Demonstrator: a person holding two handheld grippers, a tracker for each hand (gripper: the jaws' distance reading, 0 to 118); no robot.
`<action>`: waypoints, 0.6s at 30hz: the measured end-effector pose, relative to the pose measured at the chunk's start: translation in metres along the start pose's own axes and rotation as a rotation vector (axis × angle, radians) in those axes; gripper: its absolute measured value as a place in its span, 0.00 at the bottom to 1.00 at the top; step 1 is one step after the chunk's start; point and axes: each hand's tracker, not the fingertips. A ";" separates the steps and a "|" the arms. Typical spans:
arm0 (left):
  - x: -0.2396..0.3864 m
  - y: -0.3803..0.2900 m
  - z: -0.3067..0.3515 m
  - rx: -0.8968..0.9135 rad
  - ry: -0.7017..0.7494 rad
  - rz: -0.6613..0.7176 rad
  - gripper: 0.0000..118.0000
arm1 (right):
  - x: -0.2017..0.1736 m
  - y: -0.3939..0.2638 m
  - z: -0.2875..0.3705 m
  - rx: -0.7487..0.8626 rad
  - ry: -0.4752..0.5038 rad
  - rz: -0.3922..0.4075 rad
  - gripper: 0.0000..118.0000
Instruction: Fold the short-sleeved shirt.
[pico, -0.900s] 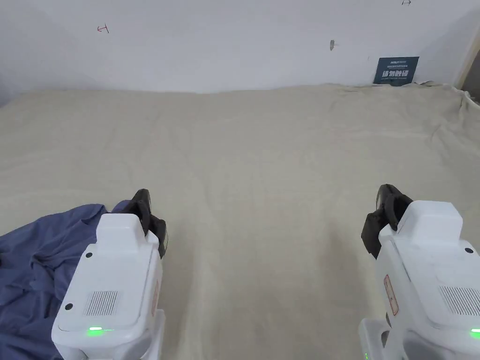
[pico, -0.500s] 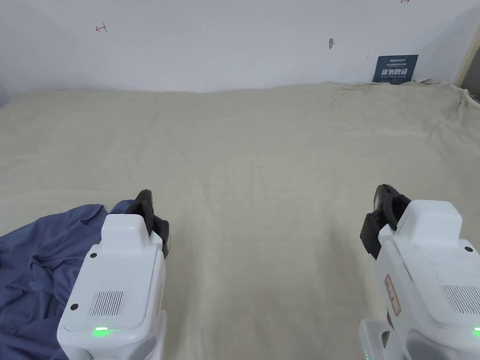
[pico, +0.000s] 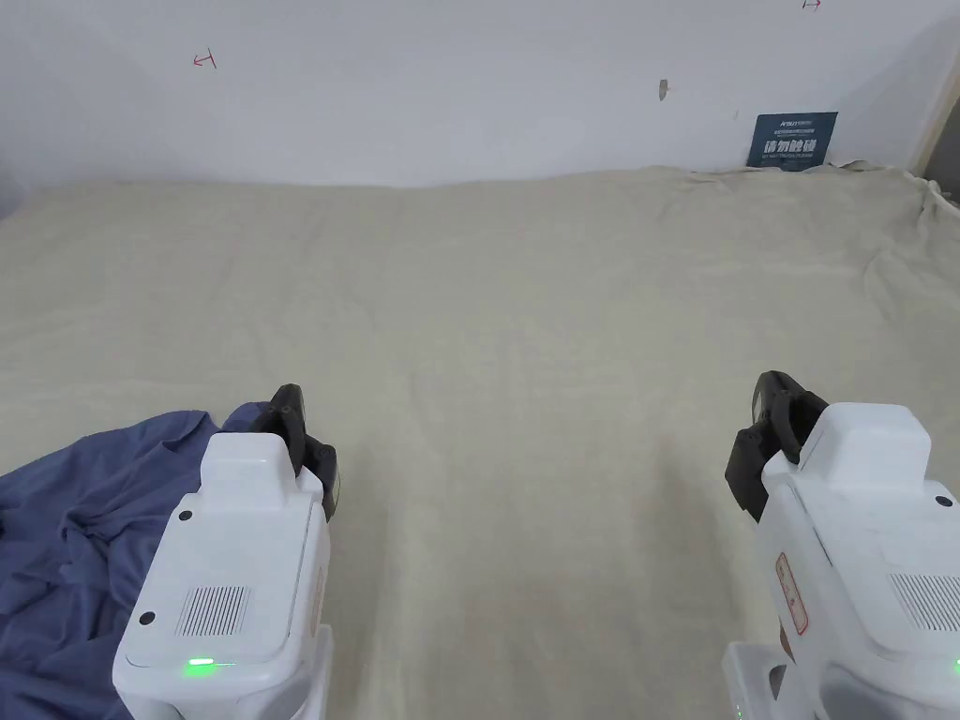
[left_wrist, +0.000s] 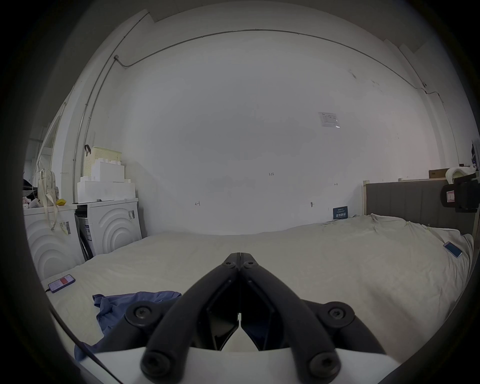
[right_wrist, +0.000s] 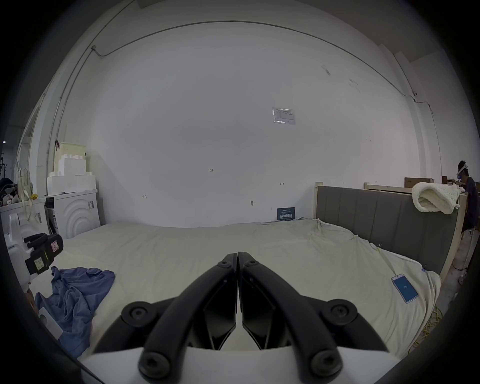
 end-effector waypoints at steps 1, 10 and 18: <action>0.000 0.000 0.000 0.000 0.001 -0.001 0.00 | 0.000 0.000 0.000 0.000 0.000 -0.001 0.00; 0.000 0.001 0.000 0.001 0.003 -0.007 0.00 | 0.001 0.001 0.000 0.002 0.002 0.000 0.00; -0.001 0.001 0.000 0.001 0.002 -0.009 0.00 | 0.001 0.002 0.000 0.002 0.002 0.000 0.00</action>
